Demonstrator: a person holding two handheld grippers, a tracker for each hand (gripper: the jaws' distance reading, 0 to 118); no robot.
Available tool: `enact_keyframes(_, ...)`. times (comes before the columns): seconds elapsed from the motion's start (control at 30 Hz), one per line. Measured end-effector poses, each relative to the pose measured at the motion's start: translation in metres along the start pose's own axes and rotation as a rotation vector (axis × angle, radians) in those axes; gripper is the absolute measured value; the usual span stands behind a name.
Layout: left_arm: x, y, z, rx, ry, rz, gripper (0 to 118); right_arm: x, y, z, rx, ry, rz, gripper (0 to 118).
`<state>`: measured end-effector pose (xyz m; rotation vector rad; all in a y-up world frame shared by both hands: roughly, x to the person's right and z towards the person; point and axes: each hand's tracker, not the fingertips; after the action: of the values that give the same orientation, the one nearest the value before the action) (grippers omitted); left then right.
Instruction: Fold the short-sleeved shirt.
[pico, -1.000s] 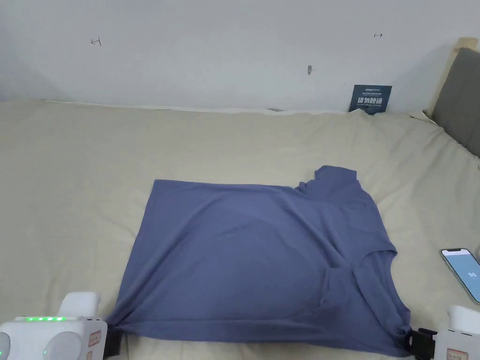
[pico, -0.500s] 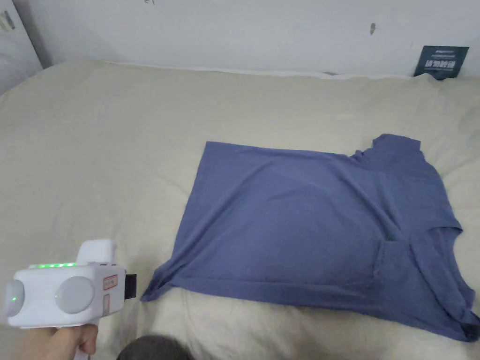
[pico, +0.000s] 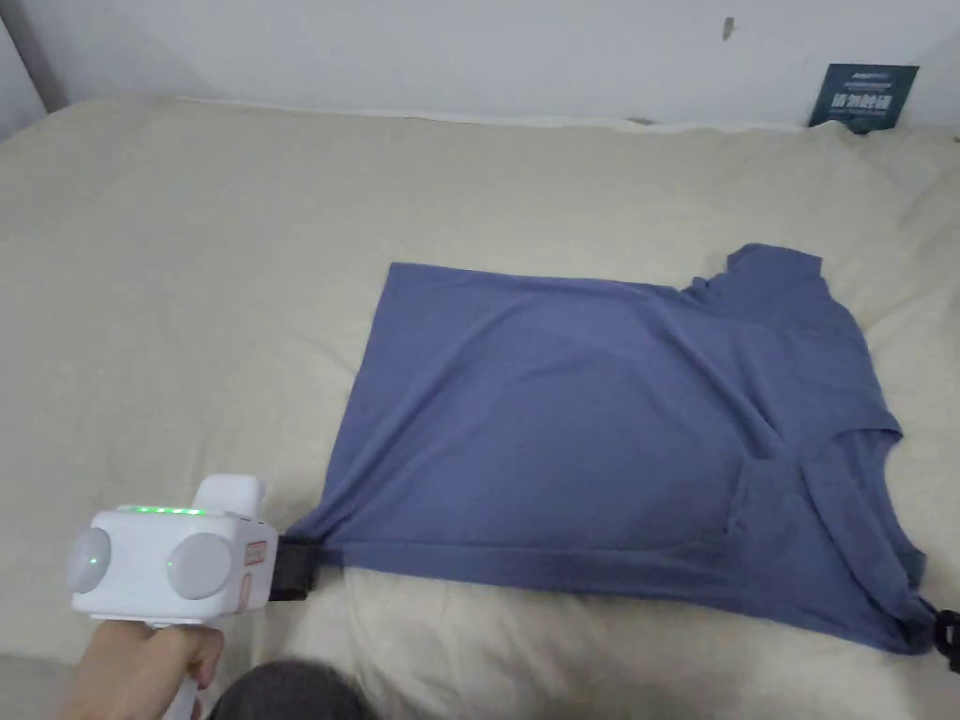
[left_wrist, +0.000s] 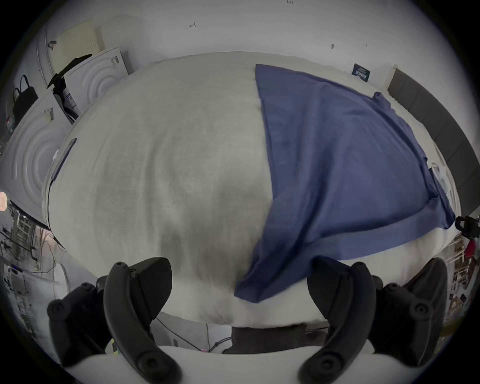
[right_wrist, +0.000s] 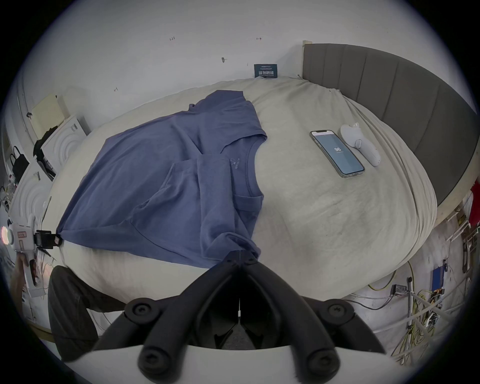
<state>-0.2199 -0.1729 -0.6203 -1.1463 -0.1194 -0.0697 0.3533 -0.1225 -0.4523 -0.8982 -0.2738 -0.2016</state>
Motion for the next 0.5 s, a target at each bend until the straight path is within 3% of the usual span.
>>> enact_keyframes(0.03, 0.006, -0.001, 0.019, -0.001, -0.079, 0.019, 21, 0.0, 0.0, -0.002, -0.001, -0.004, 0.004, 1)
enact_keyframes(0.07, 0.011, -0.003, 0.027, -0.014, -0.088, 0.021, 8, 0.005, -0.001, -0.005, -0.005, -0.001, -0.001, 1)
enact_keyframes(0.13, 0.013, -0.003, 0.033, 0.033, -0.04, -0.016, 8, 0.006, -0.001, -0.01, -0.008, 0.002, 0.006, 6)
enact_keyframes(0.17, 0.012, 0.003, 0.036, 0.036, -0.041, -0.002, 8, 0.005, -0.001, -0.012, -0.003, -0.004, 0.012, 36)
enact_keyframes(0.2, 0.013, 0.003, 0.039, 0.036, -0.061, 0.01, 8, 0.004, 0.0, -0.012, 0.004, -0.005, 0.014, 99)
enact_keyframes(0.23, 0.016, 0.004, 0.041, 0.047, -0.054, 0.014, 8, 0.005, 0.001, -0.016, -0.01, -0.002, 0.001, 118)
enact_keyframes(0.4, -0.015, 0.024, 0.028, 0.095, -0.056, 0.016, 8, -0.005, 0.003, -0.02, -0.054, 0.019, -0.022, 117)
enact_keyframes(0.5, 0.021, 0.014, 0.054, 0.099, -0.055, 0.02, 8, -0.005, 0.001, -0.038, -0.076, 0.023, -0.005, 112)
